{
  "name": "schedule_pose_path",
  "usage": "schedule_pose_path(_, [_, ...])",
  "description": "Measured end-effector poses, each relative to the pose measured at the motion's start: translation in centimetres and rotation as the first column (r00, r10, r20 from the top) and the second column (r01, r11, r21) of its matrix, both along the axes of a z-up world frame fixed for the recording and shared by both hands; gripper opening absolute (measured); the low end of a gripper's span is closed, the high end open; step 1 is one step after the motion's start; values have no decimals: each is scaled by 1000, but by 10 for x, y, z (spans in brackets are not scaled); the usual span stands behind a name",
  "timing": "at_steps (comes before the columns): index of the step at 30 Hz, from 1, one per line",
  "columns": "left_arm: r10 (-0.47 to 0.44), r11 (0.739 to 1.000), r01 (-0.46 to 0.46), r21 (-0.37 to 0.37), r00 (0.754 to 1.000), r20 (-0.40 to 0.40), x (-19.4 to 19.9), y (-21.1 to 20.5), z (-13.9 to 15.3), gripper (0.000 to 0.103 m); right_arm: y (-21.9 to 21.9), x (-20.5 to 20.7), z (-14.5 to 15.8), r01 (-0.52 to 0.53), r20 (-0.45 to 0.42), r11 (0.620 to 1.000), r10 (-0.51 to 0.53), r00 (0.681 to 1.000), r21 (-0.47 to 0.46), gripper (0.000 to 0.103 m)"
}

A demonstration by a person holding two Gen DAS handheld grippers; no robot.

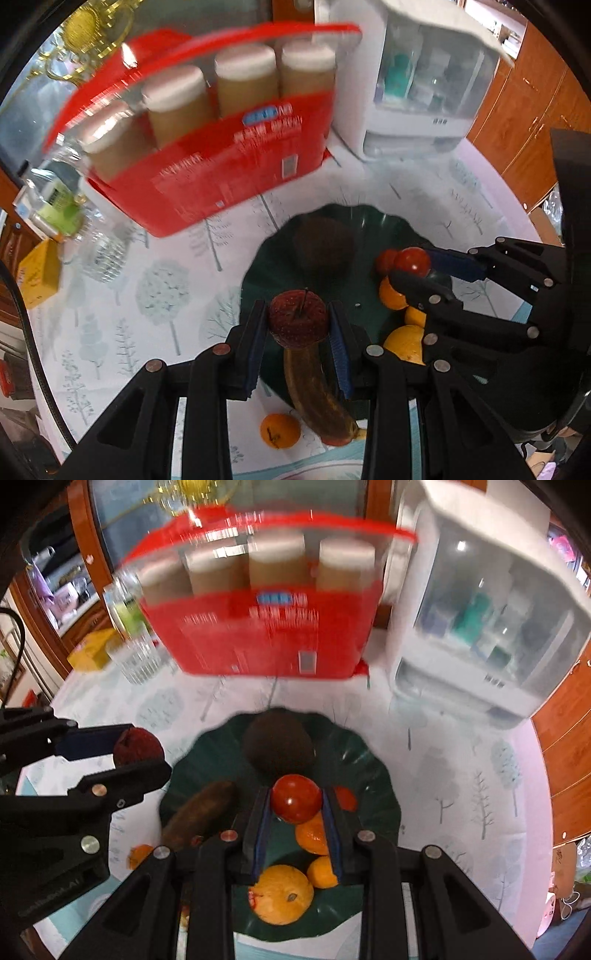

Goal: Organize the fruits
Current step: 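Release the apple and cherry tomato onto the green plate with both grippers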

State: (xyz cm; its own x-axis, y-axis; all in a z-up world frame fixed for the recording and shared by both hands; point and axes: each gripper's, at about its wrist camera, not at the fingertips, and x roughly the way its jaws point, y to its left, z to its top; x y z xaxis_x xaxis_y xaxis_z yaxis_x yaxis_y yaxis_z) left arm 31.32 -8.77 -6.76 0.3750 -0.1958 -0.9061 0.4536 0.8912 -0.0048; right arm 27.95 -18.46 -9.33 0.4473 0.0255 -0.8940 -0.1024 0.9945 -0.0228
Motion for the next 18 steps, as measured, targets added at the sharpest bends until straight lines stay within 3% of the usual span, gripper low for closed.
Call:
schedule_pose_path(7, [-12, 1000, 12, 5, 998, -59, 13, -7, -37, 32, 1, 7, -29, -24, -23, 1000, 23, 999, -19, 28])
schedule_pose_path(13, [-11, 1000, 12, 14, 998, -66, 15, -6, -47, 33, 3, 8, -37, -51, -23, 998, 51, 998, -33, 30])
schedule_pose_path(18, [14, 1000, -14, 5, 998, -63, 18, 2, -47, 55, -4, 7, -37, -35, -16, 999, 35, 999, -6, 42])
